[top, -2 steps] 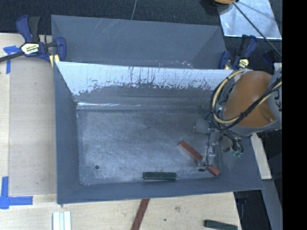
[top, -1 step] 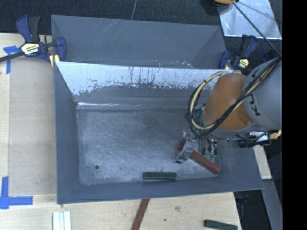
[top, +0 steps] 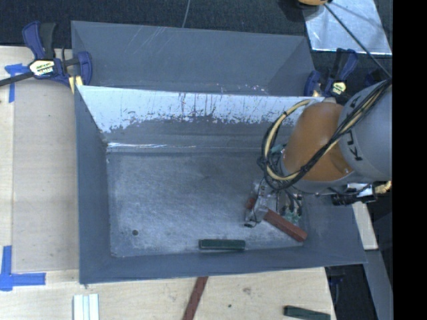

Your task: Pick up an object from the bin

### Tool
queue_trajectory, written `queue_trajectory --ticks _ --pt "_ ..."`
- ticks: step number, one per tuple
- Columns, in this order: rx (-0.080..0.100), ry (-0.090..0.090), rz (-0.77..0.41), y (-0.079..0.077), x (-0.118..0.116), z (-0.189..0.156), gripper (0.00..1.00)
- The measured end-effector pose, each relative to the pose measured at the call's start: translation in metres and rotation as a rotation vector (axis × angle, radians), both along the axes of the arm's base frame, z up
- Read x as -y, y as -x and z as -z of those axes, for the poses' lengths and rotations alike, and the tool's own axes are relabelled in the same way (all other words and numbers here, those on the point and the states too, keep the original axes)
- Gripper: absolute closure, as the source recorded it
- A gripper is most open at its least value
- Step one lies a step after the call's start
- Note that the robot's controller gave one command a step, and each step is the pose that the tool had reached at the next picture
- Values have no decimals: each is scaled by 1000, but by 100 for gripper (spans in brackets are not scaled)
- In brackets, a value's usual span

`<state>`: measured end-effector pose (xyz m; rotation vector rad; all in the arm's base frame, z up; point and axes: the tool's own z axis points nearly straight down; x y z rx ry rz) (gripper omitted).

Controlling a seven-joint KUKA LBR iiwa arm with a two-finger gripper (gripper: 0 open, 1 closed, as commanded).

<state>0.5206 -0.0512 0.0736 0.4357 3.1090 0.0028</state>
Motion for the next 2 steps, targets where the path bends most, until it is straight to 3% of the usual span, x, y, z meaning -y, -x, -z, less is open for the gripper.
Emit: queue_trajectory --ticks 1,2 --pt "-8 -1 -110 2 6 -21 100" --pt "2 1 -189 -49 20 -71 100"
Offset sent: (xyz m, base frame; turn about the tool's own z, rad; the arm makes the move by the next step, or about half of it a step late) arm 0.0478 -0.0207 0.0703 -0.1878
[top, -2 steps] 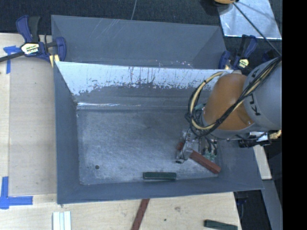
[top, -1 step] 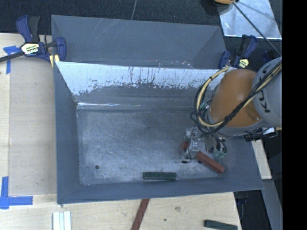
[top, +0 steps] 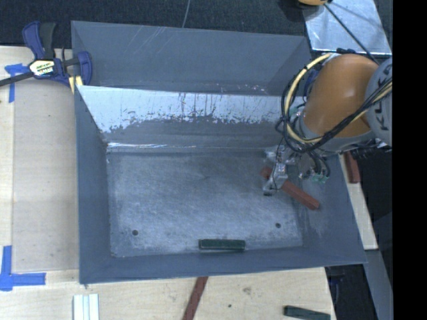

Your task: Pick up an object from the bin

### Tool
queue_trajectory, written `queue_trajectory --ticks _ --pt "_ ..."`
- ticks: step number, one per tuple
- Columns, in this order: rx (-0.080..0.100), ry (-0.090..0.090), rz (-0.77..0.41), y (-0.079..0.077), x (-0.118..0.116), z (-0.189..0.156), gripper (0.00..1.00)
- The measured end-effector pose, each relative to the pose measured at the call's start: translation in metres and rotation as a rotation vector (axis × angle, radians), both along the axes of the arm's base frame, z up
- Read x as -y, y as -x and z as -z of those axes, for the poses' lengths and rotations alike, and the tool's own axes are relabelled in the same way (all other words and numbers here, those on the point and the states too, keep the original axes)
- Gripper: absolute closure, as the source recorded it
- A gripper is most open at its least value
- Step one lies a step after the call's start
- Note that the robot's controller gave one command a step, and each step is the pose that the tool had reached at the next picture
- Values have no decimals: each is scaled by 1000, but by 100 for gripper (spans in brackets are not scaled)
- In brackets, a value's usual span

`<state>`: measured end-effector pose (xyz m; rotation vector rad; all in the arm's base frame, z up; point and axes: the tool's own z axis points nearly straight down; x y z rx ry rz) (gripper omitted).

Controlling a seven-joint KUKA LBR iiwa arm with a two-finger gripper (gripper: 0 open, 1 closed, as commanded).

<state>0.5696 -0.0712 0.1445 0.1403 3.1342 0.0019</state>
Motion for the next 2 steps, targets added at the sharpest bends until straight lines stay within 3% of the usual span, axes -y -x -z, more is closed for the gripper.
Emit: queue_trajectory --ticks 1,2 --pt "0 0 0 0 0 0 100" --pt "-7 0 -9 4 0 -50 100"
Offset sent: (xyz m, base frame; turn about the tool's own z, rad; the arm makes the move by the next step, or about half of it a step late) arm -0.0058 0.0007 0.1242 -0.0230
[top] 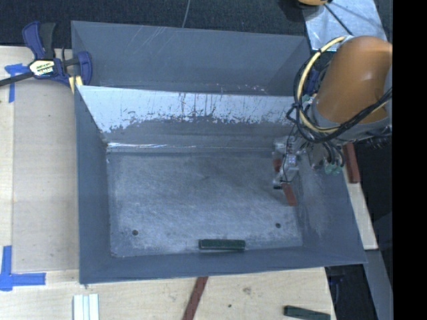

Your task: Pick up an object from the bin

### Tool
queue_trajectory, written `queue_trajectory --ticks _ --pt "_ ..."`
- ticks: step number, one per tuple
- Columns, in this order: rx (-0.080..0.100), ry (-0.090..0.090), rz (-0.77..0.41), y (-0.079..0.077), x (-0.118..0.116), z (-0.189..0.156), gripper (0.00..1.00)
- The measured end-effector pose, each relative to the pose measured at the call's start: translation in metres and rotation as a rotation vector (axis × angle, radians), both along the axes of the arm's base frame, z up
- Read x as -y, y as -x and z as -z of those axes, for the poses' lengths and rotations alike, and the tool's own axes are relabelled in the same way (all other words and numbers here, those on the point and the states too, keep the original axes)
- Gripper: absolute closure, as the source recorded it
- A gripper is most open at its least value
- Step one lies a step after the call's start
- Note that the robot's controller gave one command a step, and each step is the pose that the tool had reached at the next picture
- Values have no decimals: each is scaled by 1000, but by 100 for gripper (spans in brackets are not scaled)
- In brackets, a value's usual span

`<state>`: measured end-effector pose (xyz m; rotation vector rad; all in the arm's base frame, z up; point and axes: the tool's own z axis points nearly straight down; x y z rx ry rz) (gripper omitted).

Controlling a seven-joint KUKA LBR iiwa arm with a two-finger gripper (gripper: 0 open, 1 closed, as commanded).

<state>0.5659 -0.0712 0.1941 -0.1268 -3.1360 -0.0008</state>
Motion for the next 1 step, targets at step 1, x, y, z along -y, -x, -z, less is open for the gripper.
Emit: queue_trajectory --ticks 1 --pt "13 2 -11 0 4 -42 100"
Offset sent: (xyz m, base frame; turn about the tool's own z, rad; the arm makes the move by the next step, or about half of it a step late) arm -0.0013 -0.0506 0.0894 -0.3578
